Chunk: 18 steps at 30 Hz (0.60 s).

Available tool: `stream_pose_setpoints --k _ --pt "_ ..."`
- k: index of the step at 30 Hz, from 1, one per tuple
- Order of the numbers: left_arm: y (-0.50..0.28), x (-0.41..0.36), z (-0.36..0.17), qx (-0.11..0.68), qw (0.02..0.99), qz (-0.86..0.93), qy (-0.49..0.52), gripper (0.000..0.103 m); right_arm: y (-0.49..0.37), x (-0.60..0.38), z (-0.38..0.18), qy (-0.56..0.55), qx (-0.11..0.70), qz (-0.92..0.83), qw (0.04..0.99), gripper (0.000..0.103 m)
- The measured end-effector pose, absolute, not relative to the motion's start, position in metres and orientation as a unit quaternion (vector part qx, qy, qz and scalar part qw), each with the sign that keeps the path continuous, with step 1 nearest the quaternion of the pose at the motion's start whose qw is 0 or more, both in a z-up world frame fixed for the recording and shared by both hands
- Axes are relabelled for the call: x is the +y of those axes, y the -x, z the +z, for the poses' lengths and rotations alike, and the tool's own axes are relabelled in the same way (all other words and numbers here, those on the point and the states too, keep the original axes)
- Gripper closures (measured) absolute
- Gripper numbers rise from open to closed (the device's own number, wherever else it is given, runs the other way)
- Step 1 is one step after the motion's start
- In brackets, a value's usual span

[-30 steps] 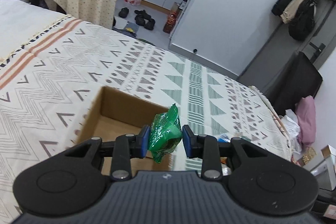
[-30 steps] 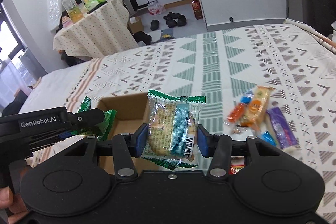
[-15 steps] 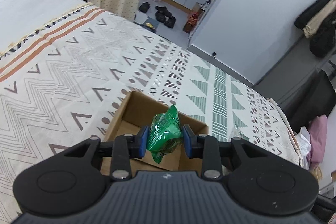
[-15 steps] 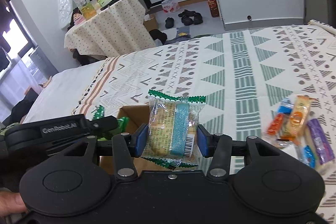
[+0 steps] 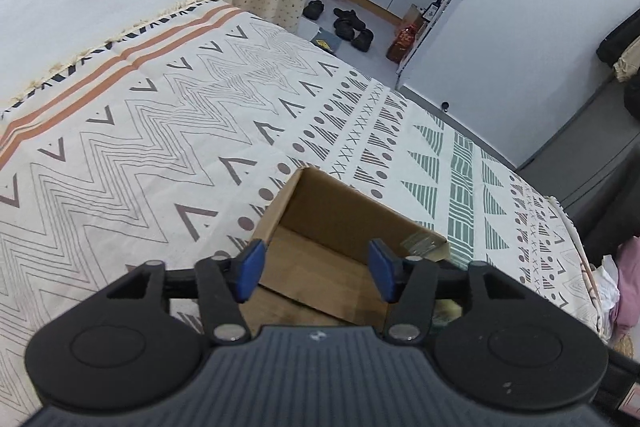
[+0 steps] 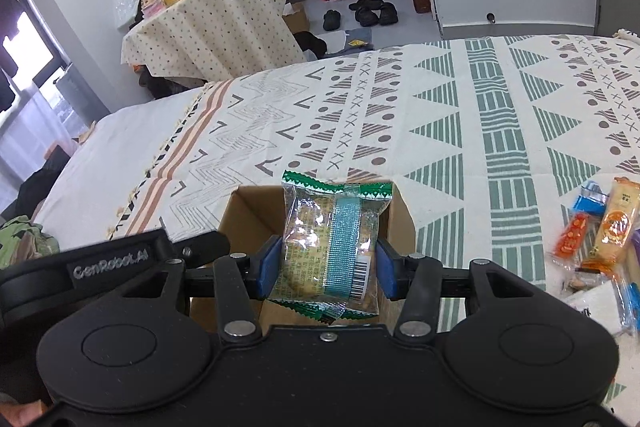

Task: Organize snacks
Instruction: 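Carry both snacks over the cardboard box and open both grippers to drop them, then grasp the green candy with the left gripper while the right grasps the purple-wrapped pastry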

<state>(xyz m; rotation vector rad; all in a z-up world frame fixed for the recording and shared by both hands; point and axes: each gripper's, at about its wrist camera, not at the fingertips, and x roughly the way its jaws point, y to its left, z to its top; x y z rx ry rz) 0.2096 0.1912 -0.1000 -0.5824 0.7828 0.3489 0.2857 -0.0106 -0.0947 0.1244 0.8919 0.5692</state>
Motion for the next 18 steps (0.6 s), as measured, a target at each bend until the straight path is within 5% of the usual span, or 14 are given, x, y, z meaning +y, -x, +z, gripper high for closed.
stream_pose_setpoints --k 5,18 --pt "-0.208 0.188 -0.098 0.377 0.868 0.168 0.277 0.025 -0.287 -0.019 -0.091 -0.061 0.417 0.265 0.868 0.041" --pt "-0.202 0.137 -0.08 0.388 0.879 0.124 0.248 0.013 -0.256 -0.089 -0.08 -0.069 0.418 0.221 0.878 0.022"
